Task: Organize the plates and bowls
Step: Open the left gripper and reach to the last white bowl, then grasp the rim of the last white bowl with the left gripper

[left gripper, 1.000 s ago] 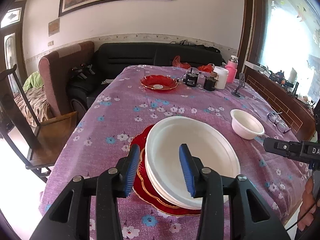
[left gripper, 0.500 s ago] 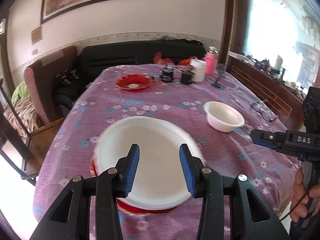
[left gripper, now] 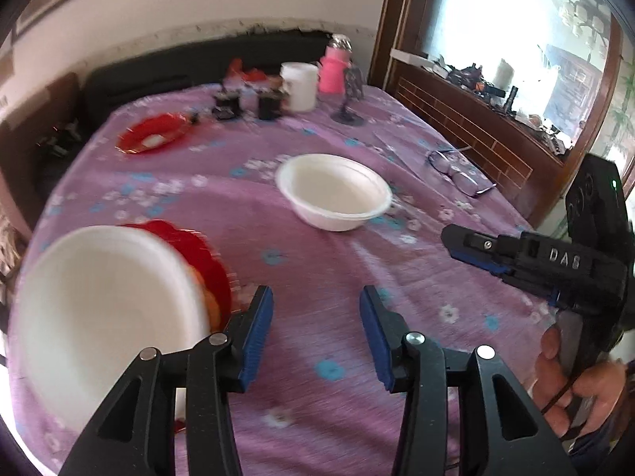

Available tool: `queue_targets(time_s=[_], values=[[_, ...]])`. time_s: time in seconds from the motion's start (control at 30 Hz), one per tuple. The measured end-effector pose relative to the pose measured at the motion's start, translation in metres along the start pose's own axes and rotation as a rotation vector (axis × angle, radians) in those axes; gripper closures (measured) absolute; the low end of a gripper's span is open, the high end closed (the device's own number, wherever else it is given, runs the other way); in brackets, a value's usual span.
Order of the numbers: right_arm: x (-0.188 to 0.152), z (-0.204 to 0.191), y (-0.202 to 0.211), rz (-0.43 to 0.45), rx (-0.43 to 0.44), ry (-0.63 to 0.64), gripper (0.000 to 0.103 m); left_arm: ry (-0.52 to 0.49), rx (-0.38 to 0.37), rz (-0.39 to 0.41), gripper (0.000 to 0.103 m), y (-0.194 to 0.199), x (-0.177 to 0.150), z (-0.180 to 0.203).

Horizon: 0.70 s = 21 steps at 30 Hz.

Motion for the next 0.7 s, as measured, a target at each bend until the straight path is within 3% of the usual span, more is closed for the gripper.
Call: queue_targets(time_s=[0.13,0.27,0.43,0.7], values=[[0.016,0.014,0.0,0.011,-0.018,-0.018,0.072,0.056,-0.012,-0.018,0.059,-0.019,0.017,0.003],[0.037,0.021,-0.014,0.0,-0.05,-0.009,0.072,0.2,-0.037,-0.033,0.059,-0.041,0.041,-0.01],[0.057,0.024,-0.048,-0.063,-0.074,-0.017,0.072,0.33,0.04,-0.027,0.059,-0.064,0.066,-0.042],[0.07,0.023,-0.093,-0.122,-0.097,-0.032,0.072,0.433,0.049,-0.049,0.059,-0.102,0.075,-0.071]])
Point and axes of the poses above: each gripper's, at about its wrist camera, not at the fingertips, and y roughly against the way its jaws point, z to its right, x to its top, the point moved 10 cm from there along -y, roughly the way its jaws point, and after that the axes turned 15 degrees about -x, right-handed, at the moved point
